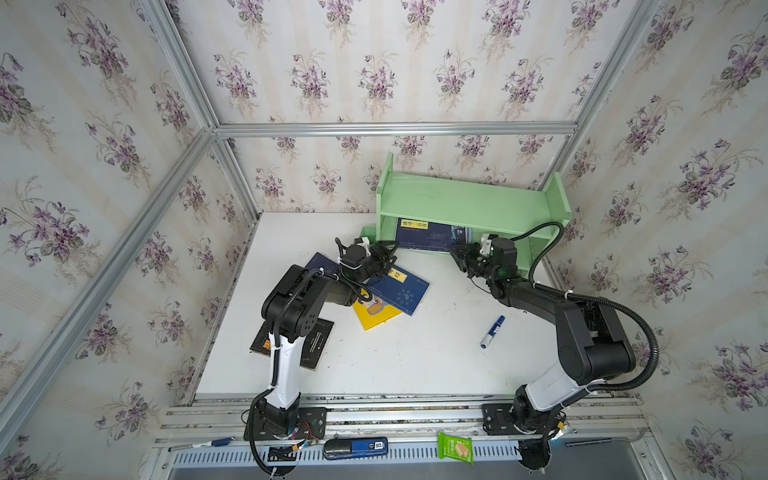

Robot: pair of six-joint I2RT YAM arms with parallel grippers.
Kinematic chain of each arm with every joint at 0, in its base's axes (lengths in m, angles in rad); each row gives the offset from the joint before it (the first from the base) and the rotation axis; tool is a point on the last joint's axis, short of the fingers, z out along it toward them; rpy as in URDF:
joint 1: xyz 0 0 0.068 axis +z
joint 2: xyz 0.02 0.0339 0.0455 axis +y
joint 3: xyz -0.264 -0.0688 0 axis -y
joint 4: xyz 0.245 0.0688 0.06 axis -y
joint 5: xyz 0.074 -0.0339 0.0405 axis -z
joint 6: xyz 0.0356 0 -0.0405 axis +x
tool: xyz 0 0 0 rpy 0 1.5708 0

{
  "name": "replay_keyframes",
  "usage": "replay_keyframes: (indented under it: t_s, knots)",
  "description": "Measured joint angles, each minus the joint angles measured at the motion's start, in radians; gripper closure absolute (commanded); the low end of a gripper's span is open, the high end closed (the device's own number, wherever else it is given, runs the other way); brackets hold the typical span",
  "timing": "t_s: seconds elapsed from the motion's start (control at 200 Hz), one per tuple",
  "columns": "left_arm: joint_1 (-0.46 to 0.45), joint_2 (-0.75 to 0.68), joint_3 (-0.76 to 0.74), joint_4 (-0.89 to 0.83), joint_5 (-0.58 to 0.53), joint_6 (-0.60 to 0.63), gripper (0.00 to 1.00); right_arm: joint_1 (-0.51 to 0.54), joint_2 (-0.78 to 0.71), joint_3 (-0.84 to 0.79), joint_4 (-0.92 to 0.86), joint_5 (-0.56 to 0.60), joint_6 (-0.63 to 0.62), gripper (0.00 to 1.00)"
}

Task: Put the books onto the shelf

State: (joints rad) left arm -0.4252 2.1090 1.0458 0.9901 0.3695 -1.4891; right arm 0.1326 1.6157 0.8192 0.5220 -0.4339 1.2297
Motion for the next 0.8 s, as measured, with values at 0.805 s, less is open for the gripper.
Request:
replay_keyframes:
  t_s: [0.805]
  knots:
    - [0.0, 0.0, -0.005, 0.009, 0.003, 0.0, 0.28, 0.0, 0.016, -0.008, 0.037, 0.002, 0.026, 0.8]
